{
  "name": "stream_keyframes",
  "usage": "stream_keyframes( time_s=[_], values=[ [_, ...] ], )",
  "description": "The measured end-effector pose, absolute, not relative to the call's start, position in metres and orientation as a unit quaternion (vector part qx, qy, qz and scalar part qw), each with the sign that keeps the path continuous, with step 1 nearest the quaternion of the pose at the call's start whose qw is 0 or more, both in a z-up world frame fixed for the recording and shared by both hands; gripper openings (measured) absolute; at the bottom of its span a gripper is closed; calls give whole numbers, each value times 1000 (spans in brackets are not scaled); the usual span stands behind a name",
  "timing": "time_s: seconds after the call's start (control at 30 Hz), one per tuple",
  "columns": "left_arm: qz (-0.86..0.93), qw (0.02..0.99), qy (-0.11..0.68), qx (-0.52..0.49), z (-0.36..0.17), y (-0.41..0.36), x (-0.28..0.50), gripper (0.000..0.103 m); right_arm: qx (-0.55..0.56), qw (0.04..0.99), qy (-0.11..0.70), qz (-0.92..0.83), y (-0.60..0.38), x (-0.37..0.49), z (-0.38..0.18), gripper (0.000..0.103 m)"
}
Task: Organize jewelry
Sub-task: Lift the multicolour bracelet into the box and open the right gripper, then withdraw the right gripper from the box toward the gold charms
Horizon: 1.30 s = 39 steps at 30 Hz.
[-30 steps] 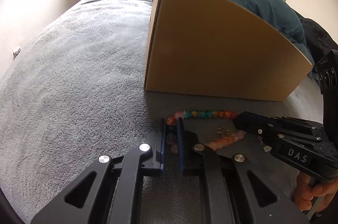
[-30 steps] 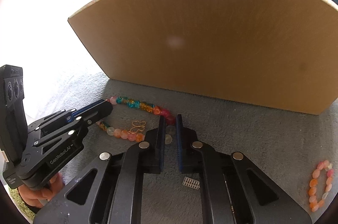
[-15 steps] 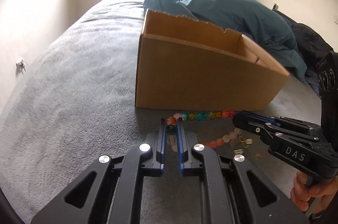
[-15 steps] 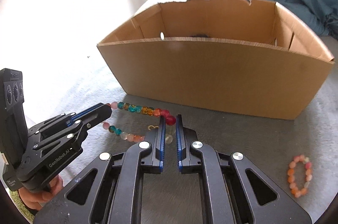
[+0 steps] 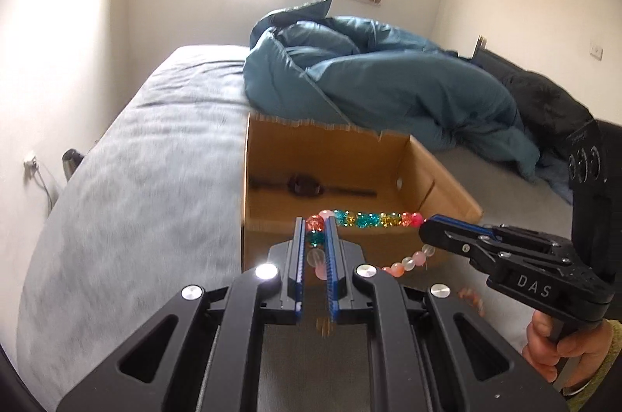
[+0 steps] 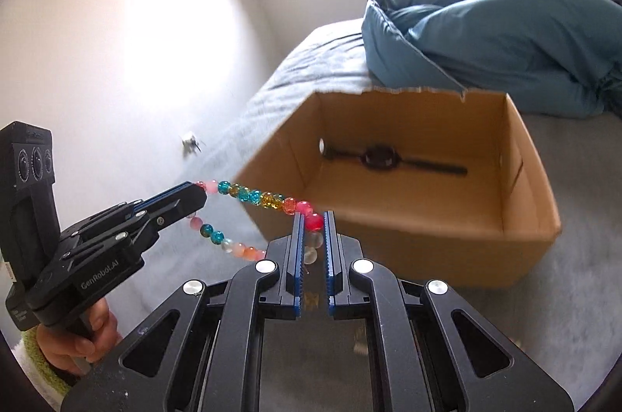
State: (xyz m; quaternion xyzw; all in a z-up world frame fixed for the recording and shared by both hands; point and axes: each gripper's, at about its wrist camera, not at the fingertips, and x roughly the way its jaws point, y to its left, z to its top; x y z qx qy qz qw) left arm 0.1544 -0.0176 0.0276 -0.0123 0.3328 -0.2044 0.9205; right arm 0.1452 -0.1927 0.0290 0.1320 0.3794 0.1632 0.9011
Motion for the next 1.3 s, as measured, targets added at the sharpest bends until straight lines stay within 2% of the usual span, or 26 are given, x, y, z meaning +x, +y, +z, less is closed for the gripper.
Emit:
stream_keyframes(
  time_s=[0.17,0.4,0.7,0.93,1.3],
  values=[
    [-201,918,343,13,38,-31,204,9,137,894,396,158,-195,197,34,7],
    [-171,899,394,82,9,-62,278,9,146,855,478,137,-191,275,-8,7],
    [-141,872,450,131,-37,-76,320,9,166,796,566,133,-183,321,-65,8],
    [-133,866,457,152,-45,-83,324,10,173,775,591,140,-180,329,-70,10],
    [-116,870,452,159,-38,-84,323,11,164,793,572,130,-183,323,-56,14]
  ],
)
